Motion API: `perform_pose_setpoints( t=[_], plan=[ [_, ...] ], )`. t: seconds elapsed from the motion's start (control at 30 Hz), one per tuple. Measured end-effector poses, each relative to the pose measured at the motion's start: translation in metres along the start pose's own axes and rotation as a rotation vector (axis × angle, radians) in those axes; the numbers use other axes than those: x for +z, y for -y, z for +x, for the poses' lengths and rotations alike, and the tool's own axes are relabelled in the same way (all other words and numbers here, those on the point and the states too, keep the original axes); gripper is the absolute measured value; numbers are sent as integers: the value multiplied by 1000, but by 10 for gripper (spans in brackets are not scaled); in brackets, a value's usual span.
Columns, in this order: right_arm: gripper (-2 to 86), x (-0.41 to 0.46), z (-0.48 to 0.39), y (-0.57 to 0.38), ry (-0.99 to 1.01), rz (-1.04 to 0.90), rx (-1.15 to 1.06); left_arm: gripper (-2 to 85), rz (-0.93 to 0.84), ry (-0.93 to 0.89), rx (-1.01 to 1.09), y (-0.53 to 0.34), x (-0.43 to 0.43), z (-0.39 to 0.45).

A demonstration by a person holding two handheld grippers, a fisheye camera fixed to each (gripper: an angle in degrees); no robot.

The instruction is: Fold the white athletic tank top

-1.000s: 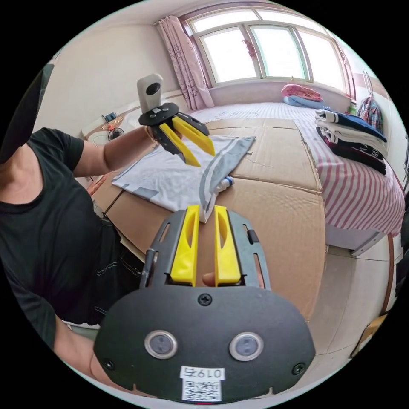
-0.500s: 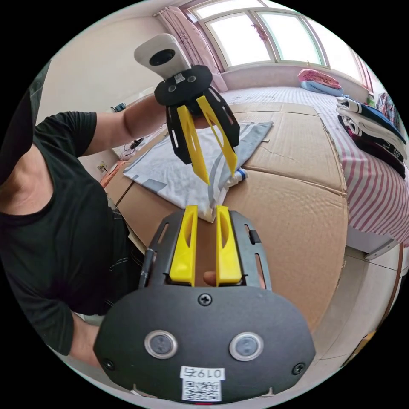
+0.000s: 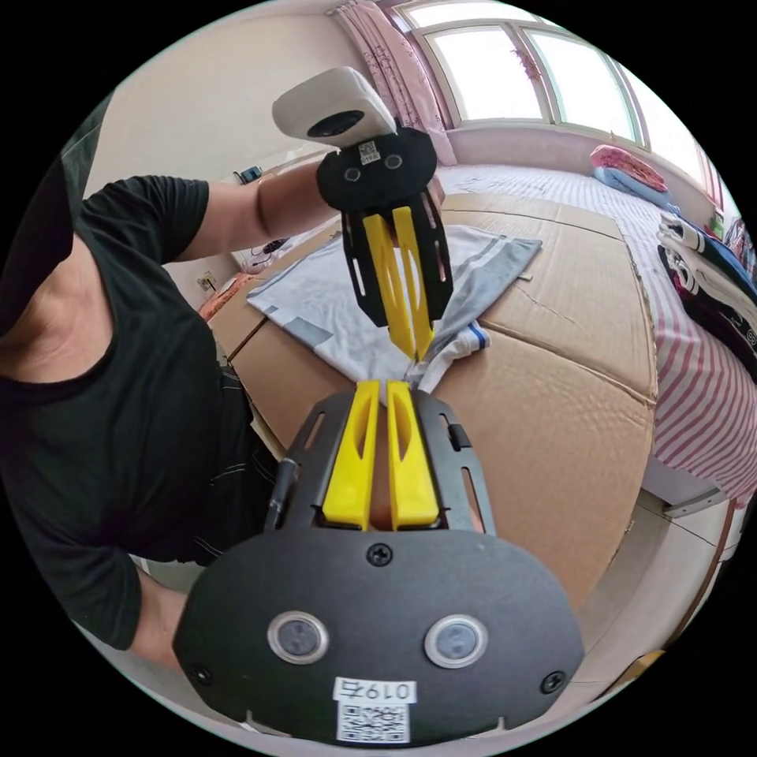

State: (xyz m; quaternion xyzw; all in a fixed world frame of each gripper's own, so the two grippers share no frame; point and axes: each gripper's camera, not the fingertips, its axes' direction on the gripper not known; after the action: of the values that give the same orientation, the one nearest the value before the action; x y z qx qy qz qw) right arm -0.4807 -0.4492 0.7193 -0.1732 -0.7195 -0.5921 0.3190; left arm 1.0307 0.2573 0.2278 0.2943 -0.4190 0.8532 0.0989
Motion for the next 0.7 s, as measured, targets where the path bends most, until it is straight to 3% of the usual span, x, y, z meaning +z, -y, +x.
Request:
perform_pose_setpoints(
  t=[0.3,0.43,0.7],
  plan=[
    [53,-13,33,2,-50,31,35,8,-4,-3,-47,-1,7,-25],
    [55,-13,73,3,-76,79,233,7,2,-7,-40,-4,8,-31],
    [58,-5,137,1,110,163,500,6,38,-16,-68,-13,5,-47]
  ],
)
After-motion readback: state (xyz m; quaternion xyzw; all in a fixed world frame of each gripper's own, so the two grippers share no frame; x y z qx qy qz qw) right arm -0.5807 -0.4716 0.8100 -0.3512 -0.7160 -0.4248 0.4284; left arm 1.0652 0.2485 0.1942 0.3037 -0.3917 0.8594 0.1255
